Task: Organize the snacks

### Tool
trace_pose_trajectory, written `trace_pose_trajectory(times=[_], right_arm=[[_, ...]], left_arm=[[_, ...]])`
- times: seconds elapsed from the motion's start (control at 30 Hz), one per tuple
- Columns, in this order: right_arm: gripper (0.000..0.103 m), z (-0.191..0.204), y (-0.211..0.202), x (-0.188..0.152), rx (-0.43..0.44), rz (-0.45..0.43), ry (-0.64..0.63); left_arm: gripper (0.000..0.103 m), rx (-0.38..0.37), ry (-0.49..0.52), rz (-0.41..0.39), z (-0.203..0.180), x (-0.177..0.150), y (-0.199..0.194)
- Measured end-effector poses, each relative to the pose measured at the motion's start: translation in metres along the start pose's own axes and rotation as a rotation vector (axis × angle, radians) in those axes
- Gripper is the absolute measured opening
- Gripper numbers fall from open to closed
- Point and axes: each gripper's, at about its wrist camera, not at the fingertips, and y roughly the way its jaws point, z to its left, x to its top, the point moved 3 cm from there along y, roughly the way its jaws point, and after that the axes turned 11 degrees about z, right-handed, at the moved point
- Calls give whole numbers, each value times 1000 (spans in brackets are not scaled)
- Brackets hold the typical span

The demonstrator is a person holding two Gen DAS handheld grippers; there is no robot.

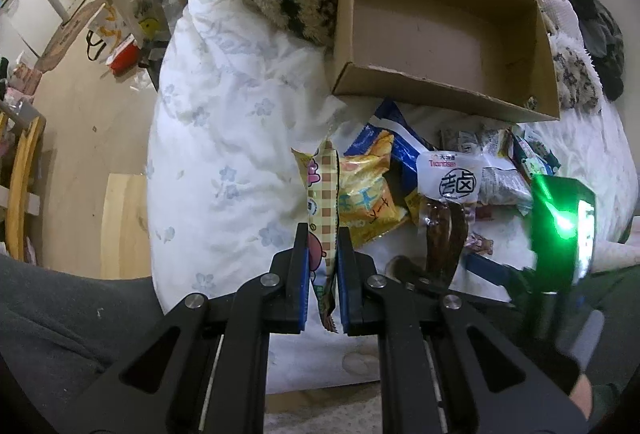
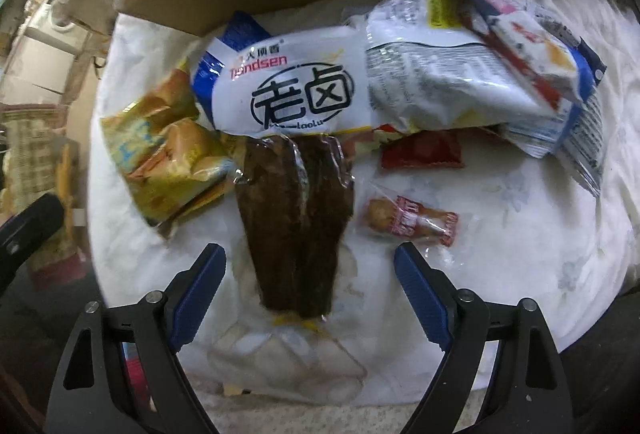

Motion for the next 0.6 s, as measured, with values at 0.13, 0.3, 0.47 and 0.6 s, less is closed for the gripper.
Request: trace_pose_trajectory(times=[0.13,0.3,0.47,0.6], right_arm=[[88,11,4,7,-65,-8,-9],[61,13,1,9,-105,-18,-22],[59,13,-17,1,-18,-33,-34],[59,14,-29,-10,40,-48,-48]], left_arm=[[9,-8,-7,-6,-2,0,-3],[9,-18,-26,-8,1,0,-5],[9,-13,-39,-30,3,0,-10],[9,-2,-36,-45,2,0,-12]])
